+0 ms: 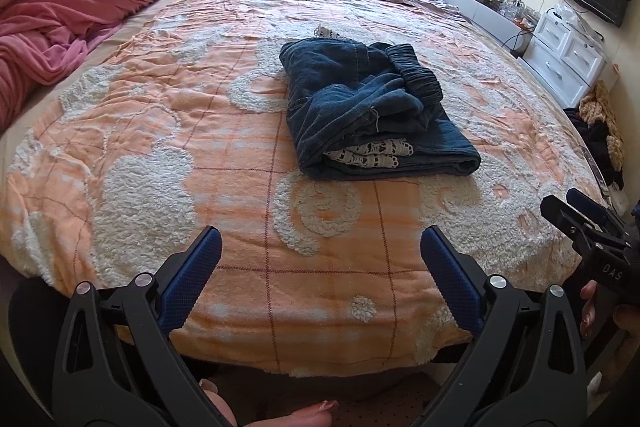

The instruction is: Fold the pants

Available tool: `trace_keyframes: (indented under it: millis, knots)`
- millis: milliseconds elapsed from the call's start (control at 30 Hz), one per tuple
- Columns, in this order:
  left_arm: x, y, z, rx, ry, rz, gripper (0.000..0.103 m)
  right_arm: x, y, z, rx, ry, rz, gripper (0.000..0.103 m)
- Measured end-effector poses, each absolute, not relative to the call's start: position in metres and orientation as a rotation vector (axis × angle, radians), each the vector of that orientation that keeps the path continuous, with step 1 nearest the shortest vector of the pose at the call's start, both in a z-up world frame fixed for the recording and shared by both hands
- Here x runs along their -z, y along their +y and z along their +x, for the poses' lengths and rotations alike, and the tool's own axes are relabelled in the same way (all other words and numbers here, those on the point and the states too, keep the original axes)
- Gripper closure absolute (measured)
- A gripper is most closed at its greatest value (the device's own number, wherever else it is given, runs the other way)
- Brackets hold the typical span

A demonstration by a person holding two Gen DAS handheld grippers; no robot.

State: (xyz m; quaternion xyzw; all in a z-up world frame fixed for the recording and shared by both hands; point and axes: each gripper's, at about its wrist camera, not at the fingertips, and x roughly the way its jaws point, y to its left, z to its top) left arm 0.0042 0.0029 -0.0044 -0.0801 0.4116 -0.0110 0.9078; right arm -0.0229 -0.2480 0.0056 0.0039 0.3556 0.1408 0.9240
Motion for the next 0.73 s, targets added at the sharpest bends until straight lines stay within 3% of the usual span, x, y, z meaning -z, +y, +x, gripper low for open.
trace_keyframes:
  millis: [400, 733]
  knots:
    - [-0.004, 0.020, 0.012, 0.076, 0.837, -0.248, 0.009, 0.006, -0.263, -0.008, -0.240, 0.769, 0.015, 0.005]
    - [0.024, 0.190, 0.142, -0.258, 0.919, -0.244, 0.009, 0.003, -0.433, 0.121, 0.196, 0.827, 0.112, 0.005]
